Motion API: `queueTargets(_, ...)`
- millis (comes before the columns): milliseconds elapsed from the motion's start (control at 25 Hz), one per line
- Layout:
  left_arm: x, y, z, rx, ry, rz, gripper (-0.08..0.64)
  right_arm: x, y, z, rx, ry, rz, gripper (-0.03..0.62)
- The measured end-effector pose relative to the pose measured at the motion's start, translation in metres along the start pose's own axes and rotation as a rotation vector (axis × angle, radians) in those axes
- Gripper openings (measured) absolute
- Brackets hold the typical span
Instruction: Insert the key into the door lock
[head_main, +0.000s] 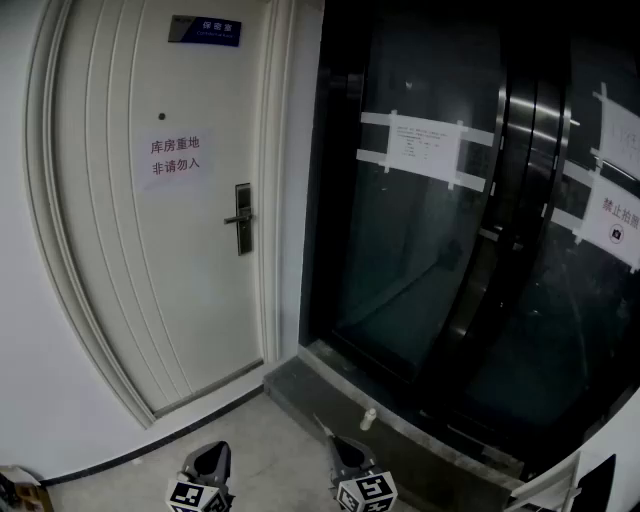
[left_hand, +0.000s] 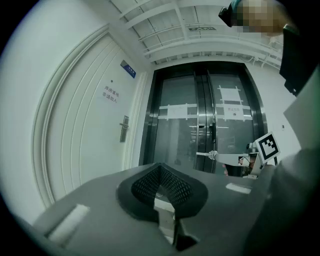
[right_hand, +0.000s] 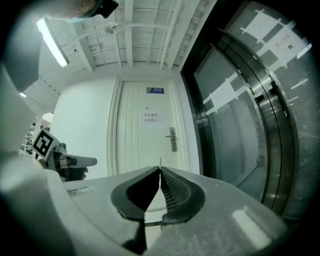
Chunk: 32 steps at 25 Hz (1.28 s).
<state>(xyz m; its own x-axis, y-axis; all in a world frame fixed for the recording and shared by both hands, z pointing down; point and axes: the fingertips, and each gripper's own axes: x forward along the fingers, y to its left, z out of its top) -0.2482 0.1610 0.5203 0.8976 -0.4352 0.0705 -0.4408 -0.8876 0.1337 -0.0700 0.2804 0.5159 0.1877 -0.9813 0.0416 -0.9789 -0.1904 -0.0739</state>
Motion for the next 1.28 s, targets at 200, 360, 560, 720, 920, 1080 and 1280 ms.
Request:
queueTargets(200, 0.007, -0.005, 0.001, 0.006, 0.004, 0.002, 0.003, -0.001, -0.009, 0.005, 0.034, -0.017, 0.006, 0.011)
queueTargets(360, 0.016, -0.013, 0.000, 0.005, 0.001, 0.010, 0.003, 0.001, -0.021, 0.006, 0.019, -0.019, 0.018, 0.011)
queueTargets(560, 0.031, -0.033, -0.002, 0.007, -0.003, 0.021, 0.003, -0.002, -0.042, 0.009, 0.006, -0.020, 0.045, 0.011)
queueTargets(720, 0.044, -0.049, -0.006, -0.001, -0.014, 0.043, 0.003, -0.005, -0.059, 0.009, -0.009, -0.022, 0.079, 0.011)
queueTargets(920, 0.056, -0.068, -0.012, -0.007, -0.002, 0.050, 0.003, -0.005, -0.079, 0.007, 0.006, -0.016, 0.092, 0.011)
queueTargets(1080, 0.071, -0.060, -0.012, -0.009, 0.003, 0.057, 0.003, 0.010, -0.086, 0.005, 0.017, -0.011, 0.105, 0.011)
queueTargets(1280, 0.104, -0.041, -0.010, -0.007, -0.002, 0.060, 0.003, 0.043, -0.098, 0.003, 0.014, -0.010, 0.107, 0.011)
